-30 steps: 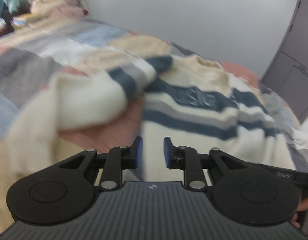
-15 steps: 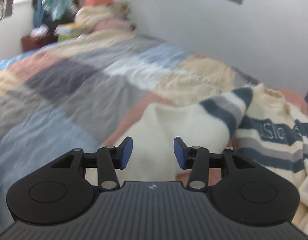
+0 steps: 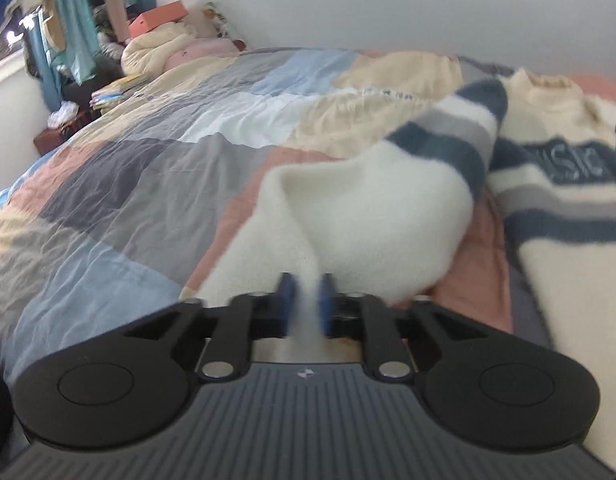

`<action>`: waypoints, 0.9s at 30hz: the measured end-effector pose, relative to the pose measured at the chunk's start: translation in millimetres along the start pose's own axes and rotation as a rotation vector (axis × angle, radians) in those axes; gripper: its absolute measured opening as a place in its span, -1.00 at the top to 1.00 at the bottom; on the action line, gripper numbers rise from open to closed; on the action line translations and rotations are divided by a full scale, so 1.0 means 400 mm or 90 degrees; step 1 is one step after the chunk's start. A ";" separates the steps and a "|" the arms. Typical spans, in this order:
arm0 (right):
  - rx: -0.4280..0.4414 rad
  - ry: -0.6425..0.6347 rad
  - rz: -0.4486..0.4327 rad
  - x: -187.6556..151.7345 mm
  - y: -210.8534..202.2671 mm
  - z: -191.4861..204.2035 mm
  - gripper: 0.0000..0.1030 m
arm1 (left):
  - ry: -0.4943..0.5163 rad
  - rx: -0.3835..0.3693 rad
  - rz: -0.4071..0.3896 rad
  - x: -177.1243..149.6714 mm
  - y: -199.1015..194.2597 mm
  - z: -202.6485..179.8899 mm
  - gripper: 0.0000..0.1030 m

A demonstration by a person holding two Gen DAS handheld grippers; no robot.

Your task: Fold large clothes

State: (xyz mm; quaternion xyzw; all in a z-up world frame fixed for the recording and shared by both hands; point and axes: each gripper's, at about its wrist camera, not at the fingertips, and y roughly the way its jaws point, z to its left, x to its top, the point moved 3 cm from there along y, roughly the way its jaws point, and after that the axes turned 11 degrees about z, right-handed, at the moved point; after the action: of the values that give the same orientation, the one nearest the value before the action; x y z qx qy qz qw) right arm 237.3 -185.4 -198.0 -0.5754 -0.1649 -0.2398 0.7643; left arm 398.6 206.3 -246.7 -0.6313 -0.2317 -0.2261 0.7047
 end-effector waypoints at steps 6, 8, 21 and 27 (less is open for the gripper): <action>-0.010 -0.011 0.002 -0.006 -0.019 0.002 -0.16 | -0.151 -0.128 -0.020 0.042 -0.131 0.018 0.86; -0.002 -0.003 0.001 -0.004 -0.030 -0.004 -0.16 | -0.176 -0.183 -0.044 0.065 -0.198 0.003 0.86; 0.052 0.101 -0.088 -0.016 -0.191 -0.115 -0.17 | -0.063 -0.425 -0.126 0.177 -0.534 -0.385 0.86; 0.048 0.143 -0.167 -0.010 -0.272 -0.189 -0.18 | 0.002 -0.463 -0.077 0.138 -0.514 -0.632 0.86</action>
State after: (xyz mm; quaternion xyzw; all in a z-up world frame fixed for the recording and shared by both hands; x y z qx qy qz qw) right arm 171.6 -281.4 -134.6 -0.4896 -0.1610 -0.3939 0.7611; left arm 327.0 -67.1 -75.7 -0.8254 -0.1717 -0.3363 0.4197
